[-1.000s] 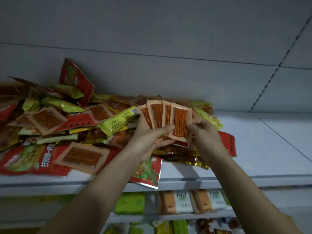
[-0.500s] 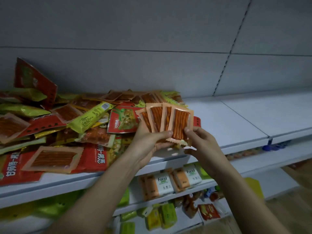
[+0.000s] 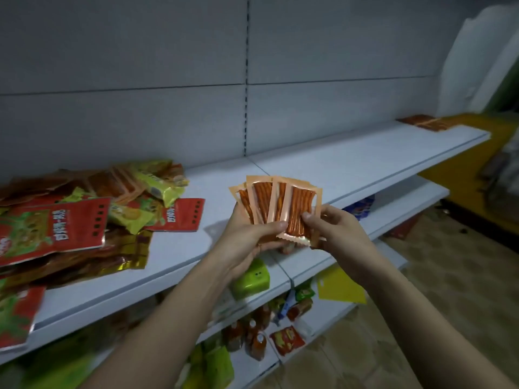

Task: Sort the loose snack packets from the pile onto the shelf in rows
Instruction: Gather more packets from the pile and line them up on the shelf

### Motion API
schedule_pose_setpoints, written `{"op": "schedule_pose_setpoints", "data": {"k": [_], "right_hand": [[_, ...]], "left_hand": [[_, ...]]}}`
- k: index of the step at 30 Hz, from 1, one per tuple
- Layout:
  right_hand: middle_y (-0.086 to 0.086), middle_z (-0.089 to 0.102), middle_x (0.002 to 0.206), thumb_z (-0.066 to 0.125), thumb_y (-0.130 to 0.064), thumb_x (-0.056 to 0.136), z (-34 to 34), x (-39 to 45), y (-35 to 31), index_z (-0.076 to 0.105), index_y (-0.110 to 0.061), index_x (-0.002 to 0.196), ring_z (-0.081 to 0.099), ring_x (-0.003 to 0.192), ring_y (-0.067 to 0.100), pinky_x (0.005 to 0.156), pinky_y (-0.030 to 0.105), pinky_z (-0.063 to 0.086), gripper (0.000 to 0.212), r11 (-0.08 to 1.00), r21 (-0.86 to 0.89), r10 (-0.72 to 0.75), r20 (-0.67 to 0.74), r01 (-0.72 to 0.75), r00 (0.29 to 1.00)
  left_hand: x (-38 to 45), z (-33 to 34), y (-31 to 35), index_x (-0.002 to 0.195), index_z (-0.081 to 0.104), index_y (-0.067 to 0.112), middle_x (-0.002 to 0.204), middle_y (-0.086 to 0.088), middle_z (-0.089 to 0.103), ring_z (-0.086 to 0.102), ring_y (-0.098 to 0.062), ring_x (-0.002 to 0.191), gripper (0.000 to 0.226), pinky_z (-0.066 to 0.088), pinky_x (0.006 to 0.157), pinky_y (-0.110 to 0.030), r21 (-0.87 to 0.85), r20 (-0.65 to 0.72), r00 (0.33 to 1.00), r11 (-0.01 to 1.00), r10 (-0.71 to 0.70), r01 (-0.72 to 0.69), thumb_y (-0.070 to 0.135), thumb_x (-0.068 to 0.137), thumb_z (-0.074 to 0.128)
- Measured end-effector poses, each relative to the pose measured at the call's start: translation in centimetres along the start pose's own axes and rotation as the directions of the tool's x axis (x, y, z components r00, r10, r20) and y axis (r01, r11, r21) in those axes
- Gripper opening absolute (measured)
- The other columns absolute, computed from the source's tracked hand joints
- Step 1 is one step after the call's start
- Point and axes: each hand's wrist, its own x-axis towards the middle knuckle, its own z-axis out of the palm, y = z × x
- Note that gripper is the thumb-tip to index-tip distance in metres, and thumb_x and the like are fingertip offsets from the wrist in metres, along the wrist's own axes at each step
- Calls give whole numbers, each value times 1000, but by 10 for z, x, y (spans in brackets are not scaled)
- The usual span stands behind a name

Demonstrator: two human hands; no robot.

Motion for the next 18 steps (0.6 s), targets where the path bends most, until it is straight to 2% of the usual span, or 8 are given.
{"op": "schedule_pose_setpoints", "data": {"k": [1,3,6,10,14,18], "right_hand": [[-2,72,77,63,-19,96,-19,0,0,69,-8,102,64,63,8,58,23,51,14,1000,-16,-10,11,10,1000],[-3,68,71,63,-20,97,-58,1,4,68,-8,101,60,61,9,61,24,49,14,999,-49,-21,21,22,1000],[3,66,75,63,-22,96,-112,4,13,67,-6,102,56,65,14,62,27,49,18,999,-53,-8,-5,7,1000],[4,66,76,64,-22,96,-176,16,20,68,-9,98,55,63,15,60,27,48,14,999,-30,10,-36,-11,999],[-1,66,75,64,-23,97,-228,41,29,68,-10,98,56,63,13,62,28,49,14,1000,-15,23,-60,-24,998],[5,69,85,64,-23,96,-274,76,41,68,-5,106,58,70,17,67,32,51,21,999,16,42,-104,-41,994]], "left_hand": [[6,17,-8,130,52,19,116,-5,73,74,-24,100,64,61,70,-37,-7,8,1000,1000,-6,6,-13,79,72],[19,49,-23,132,51,18,115,-6,74,73,-26,101,65,62,74,-42,-11,34,999,1000,-22,22,-14,79,72],[37,95,-40,133,51,19,118,-8,73,73,-30,103,64,62,75,-42,17,68,996,999,-50,49,-12,81,72],[64,148,-59,130,52,19,119,-12,72,72,-33,105,49,63,75,-46,-25,110,990,995,-89,93,-5,90,64],[101,192,-70,129,52,19,122,-18,69,72,-35,102,43,63,70,-43,-10,130,985,994,-109,111,-4,93,60],[147,231,-87,122,55,19,114,-13,74,74,-33,98,38,63,67,-41,3,142,984,994,-107,107,-6,94,58]]}}
